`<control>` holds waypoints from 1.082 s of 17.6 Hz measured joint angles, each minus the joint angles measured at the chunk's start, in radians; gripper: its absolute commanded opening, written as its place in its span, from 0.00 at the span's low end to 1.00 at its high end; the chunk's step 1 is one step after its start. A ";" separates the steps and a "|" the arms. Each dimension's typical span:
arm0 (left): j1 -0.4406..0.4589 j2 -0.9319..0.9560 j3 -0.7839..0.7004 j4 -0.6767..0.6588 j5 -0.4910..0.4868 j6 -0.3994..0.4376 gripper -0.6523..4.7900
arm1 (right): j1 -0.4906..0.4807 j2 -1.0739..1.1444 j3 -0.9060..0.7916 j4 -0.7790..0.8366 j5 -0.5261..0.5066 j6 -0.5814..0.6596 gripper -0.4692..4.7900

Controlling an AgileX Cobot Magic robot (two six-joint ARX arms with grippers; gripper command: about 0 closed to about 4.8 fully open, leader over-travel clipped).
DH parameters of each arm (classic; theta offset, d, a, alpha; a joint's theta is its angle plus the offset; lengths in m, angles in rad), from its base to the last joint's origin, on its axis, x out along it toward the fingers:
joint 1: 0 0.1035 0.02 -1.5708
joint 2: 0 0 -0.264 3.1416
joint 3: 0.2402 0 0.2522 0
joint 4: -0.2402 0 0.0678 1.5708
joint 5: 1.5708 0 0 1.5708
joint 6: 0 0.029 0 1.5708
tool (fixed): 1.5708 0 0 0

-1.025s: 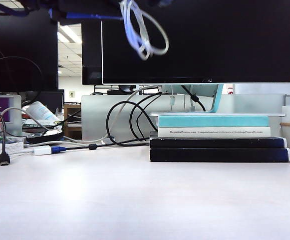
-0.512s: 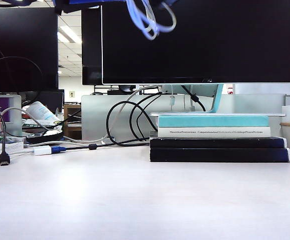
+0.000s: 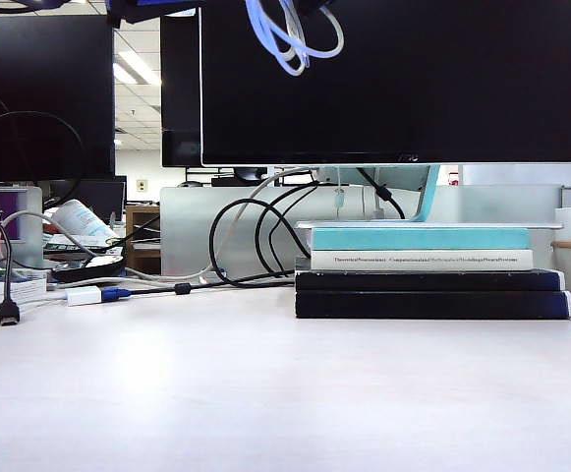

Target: Unfold the white charging cable into a straight cable.

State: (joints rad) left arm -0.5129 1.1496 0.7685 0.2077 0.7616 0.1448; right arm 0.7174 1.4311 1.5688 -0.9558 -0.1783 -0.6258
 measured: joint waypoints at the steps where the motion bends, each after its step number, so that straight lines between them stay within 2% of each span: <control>1: 0.000 0.000 0.000 0.000 -0.003 0.000 0.30 | 0.000 0.000 0.000 0.000 0.000 0.000 0.09; 2: 0.000 0.000 0.000 0.000 -0.003 0.000 0.81 | 0.000 0.000 0.000 0.000 0.000 0.000 0.09; 3: 0.000 0.000 0.000 0.000 -0.003 0.000 1.00 | 0.000 0.000 0.000 0.000 0.000 0.000 0.09; 7: 0.000 0.000 0.000 0.006 -0.024 -0.014 1.00 | 0.000 0.000 0.000 0.000 0.000 0.000 0.09; 8: 0.000 0.000 0.000 0.005 -0.024 -0.062 1.00 | 0.000 0.000 0.000 0.000 0.002 0.000 0.09; 11: 0.000 0.000 0.000 0.006 0.035 -0.114 1.00 | 0.000 0.000 0.000 0.000 0.005 0.000 0.09; 14: 0.000 -0.001 0.000 0.006 0.042 -0.180 1.00 | 0.000 0.000 0.000 0.001 0.068 0.000 0.09; 19: 0.000 -0.001 0.000 0.005 -0.165 -0.301 1.00 | 0.000 0.000 0.000 0.090 0.074 0.018 0.09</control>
State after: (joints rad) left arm -0.5133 1.1488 0.7685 0.2131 0.5968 -0.1566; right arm 0.7170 1.4315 1.5688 -0.8661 -0.1047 -0.6075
